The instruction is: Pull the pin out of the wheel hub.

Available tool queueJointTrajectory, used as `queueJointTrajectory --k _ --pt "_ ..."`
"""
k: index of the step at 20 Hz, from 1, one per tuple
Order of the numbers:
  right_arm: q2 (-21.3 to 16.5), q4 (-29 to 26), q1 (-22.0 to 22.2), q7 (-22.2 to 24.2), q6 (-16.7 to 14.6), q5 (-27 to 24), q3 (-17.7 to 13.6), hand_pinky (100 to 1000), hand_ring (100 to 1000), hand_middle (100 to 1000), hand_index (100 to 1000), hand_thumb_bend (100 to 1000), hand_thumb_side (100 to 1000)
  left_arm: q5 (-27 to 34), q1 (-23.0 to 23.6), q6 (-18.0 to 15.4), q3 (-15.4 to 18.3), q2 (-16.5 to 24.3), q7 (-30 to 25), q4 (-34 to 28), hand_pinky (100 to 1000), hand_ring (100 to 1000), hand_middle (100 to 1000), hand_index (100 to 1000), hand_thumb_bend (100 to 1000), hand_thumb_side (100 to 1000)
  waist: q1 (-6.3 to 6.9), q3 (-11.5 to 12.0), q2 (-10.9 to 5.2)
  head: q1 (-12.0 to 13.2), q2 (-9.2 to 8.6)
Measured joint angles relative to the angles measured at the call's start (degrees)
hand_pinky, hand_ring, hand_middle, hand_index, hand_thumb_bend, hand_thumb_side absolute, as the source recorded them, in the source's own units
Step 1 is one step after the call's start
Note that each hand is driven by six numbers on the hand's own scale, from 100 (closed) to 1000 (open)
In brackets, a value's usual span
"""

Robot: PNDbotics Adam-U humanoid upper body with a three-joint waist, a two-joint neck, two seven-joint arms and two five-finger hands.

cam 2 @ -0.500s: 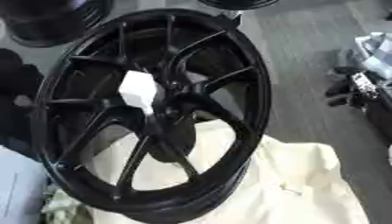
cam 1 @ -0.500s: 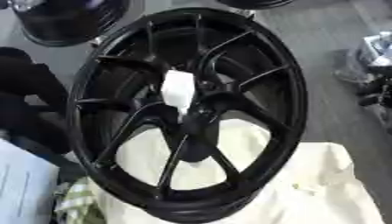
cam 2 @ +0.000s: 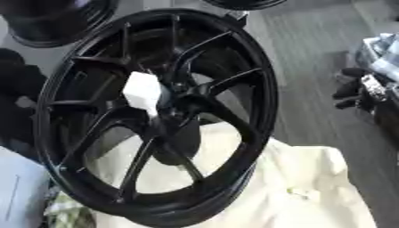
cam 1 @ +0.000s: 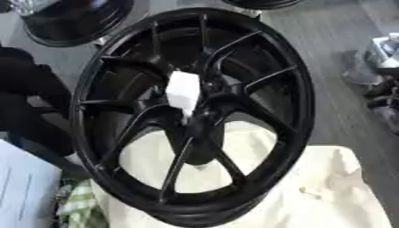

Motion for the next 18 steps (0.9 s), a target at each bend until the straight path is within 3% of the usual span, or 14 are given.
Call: queueJointTrajectory --k 2,3,4,6,12,18 --pt "0.0 0.0 0.0 0.0 0.0 0.0 0.0 601 650 530 808 100 779 0.0 -0.4 -0.2 -0.6 0.0 -1.0 0.0 939 883 787 894 194 288 0.0 0.0 0.0 0.0 0.0" --pt "0.0 0.0 0.0 0.0 0.0 0.0 0.0 601 650 530 808 100 779 -0.2 -0.8 -0.2 -1.2 0.0 -1.9 0.0 942 888 793 896 265 318 0.0 0.0 0.0 0.0 0.0" --pt "0.0 0.0 0.0 0.0 0.0 0.0 0.0 601 650 530 808 100 780 -0.6 -1.3 -0.2 -2.2 0.0 -3.3 0.0 943 890 795 897 237 405 0.01 0.0 0.0 0.1 0.0" --pt "0.0 0.0 0.0 0.0 0.0 0.0 0.0 601 650 530 808 100 781 -1.9 -2.5 -0.2 -4.4 -0.1 -6.8 0.0 945 895 798 895 281 508 0.02 -0.1 0.0 0.1 0.0" --pt "0.0 0.0 -0.1 0.1 0.0 0.1 0.1 601 650 530 808 100 782 -7.7 -6.5 2.4 -11.7 -2.4 -15.5 0.0 947 900 803 901 383 611 0.08 -0.3 -0.01 0.3 0.0" --pt "0.0 0.0 -0.2 0.2 0.1 0.1 0.1 601 651 530 808 100 783 -12.5 -9.1 4.1 -17.4 -5.4 -17.2 3.1 947 902 809 911 416 639 0.24 -0.4 -0.01 0.5 0.0"
